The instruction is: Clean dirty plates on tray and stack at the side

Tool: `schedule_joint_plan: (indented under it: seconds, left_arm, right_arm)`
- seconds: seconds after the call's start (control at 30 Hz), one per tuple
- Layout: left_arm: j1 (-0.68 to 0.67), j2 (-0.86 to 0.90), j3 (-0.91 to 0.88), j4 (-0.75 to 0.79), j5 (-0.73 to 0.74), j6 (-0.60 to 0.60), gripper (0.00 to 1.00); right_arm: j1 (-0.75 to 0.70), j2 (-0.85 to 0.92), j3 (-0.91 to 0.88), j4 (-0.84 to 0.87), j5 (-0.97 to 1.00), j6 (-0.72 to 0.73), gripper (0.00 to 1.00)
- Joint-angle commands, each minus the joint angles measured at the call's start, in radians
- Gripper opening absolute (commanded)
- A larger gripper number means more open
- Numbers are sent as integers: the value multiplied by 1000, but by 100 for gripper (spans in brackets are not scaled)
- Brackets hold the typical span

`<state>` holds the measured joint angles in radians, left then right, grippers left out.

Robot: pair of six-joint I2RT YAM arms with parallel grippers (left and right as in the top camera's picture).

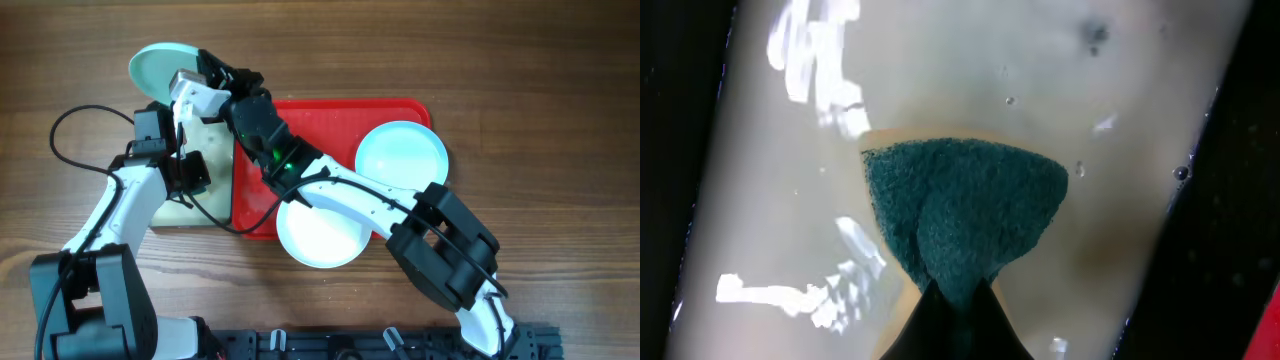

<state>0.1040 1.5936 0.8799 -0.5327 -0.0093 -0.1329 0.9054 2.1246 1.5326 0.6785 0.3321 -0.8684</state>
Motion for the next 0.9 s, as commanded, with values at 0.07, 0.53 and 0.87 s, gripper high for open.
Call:
schedule_joint_plan:
  seconds: [0.07, 0.53, 0.87]
  left_arm:
    - [4, 6, -6, 6, 12, -10, 4]
    - [4, 6, -7, 6, 12, -10, 4]
    - [4, 6, -6, 6, 12, -10, 4]
  right_arm:
    - [6, 10, 25, 65, 17, -56, 4]
    - [6, 10, 25, 88, 16, -124, 4]
    - [7, 10, 25, 78, 12, -132, 4]
